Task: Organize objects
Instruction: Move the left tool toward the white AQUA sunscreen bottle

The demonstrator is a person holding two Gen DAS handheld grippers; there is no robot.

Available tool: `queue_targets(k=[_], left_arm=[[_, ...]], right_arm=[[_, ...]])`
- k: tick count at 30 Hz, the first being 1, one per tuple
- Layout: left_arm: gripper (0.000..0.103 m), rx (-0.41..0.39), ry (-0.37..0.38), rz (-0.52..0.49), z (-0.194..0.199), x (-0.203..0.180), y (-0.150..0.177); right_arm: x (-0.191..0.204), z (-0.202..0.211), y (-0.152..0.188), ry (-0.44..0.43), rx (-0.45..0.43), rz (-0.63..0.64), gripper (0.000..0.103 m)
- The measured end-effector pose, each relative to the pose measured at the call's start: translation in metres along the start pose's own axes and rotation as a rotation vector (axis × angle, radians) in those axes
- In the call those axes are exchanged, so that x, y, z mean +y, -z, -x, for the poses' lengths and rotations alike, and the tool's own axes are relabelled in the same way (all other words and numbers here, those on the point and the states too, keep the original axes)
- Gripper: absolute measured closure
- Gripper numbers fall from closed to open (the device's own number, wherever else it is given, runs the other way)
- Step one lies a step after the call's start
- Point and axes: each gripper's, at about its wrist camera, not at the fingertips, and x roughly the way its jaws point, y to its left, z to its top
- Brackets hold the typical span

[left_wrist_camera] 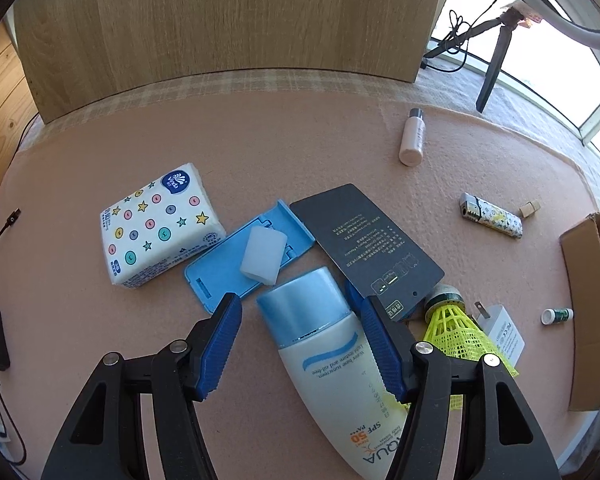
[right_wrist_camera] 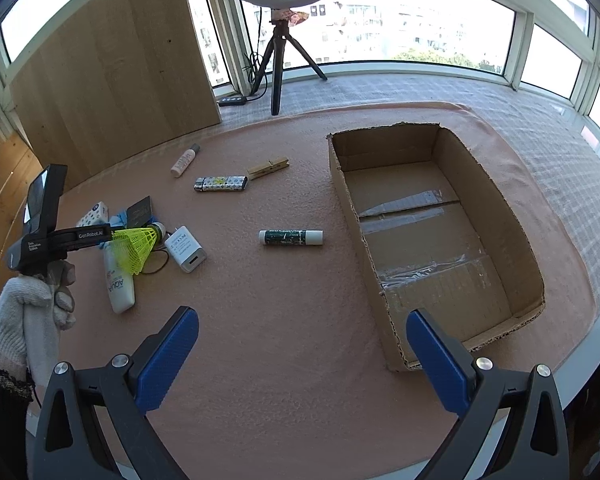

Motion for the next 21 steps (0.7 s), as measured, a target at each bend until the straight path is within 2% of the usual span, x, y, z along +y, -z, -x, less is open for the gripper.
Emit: queue_targets(k=[1,7,13,15,17,19,21], left_arm=[[0.045,-0.001,0.008,0.001,0.0,0.0,0.002],[0.045,-0.012,0.033,0.023,0.008,0.008,0.021],[0.045,-0.014,0.068,0.054,0.021,0.013,0.058],[0.052,0.005,0.096,0.058,0.022,0.011,0.072],[0.056,0.019,0.102,0.043,0.022,0.005,0.088],[0.055,0.004,0.069,-0.013,0.027,-0.006,0.101],[0.055,0.003,0.083,-0.026,0.032,-0.009,0.109]], right_arm=[[0.0,-0.001,0.0,0.0,0.001,-0.002,0.0],[0.004,-0.006,-0.002,-0.011,0.01,-0.005,0.0],[0.023,-0.011,-0.004,-0.039,0.015,0.032,0.0],[0.029,-0.012,-0.005,-0.049,0.017,0.045,0.0],[0.034,-0.015,-0.005,-0.058,0.02,0.057,0.0],[0.039,-0.017,-0.004,-0.065,0.025,0.065,0.0],[0.044,-0.02,-0.004,-0.072,0.03,0.075,0.0]])
